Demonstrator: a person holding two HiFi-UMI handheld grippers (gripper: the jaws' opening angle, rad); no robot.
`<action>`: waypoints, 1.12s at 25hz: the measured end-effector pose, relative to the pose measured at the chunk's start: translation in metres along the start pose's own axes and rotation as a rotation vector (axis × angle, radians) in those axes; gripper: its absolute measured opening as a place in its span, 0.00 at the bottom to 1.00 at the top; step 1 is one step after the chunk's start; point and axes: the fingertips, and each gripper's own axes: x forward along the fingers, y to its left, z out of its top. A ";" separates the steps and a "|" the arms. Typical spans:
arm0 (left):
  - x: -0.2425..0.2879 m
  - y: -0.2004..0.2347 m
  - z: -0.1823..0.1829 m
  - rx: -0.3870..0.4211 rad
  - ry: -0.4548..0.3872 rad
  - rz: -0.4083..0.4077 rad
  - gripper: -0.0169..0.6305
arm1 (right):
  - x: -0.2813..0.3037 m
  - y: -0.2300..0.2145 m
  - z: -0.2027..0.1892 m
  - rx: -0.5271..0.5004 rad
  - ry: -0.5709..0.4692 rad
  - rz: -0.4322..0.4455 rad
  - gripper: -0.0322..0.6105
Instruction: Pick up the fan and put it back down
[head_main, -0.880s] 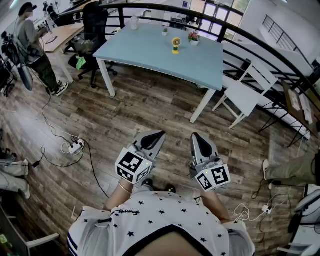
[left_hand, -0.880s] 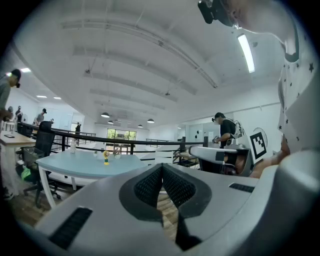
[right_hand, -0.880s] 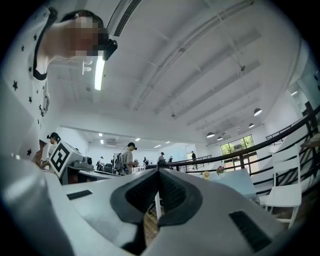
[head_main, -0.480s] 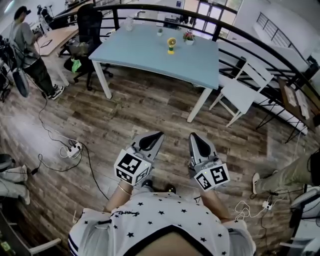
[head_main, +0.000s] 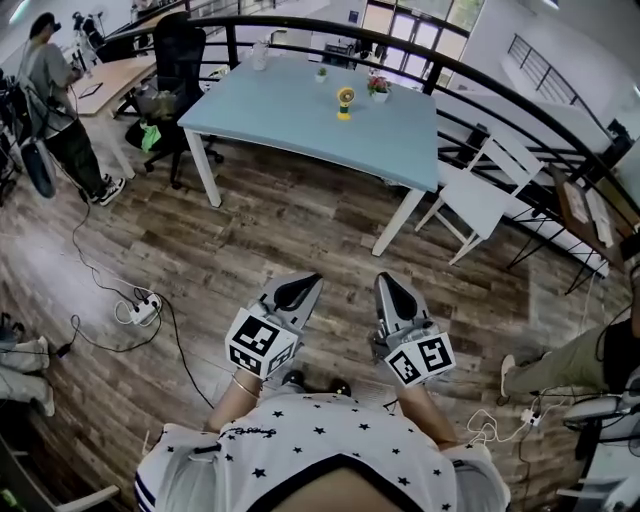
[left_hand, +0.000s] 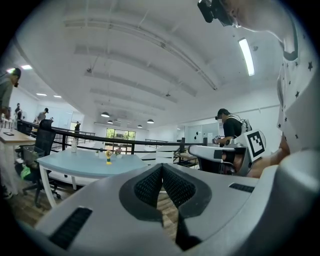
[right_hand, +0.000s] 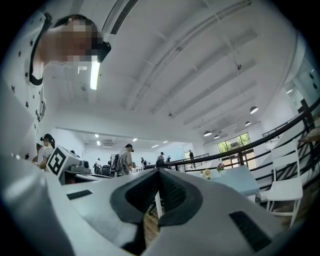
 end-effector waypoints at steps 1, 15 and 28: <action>-0.002 0.004 -0.001 0.001 0.004 0.003 0.07 | 0.004 0.002 -0.001 0.003 0.001 0.003 0.04; -0.034 0.073 -0.002 0.020 0.000 0.047 0.07 | 0.061 0.040 -0.014 -0.013 0.008 0.029 0.05; -0.010 0.065 -0.012 0.018 0.004 -0.067 0.07 | 0.051 0.030 -0.022 -0.029 0.049 -0.054 0.06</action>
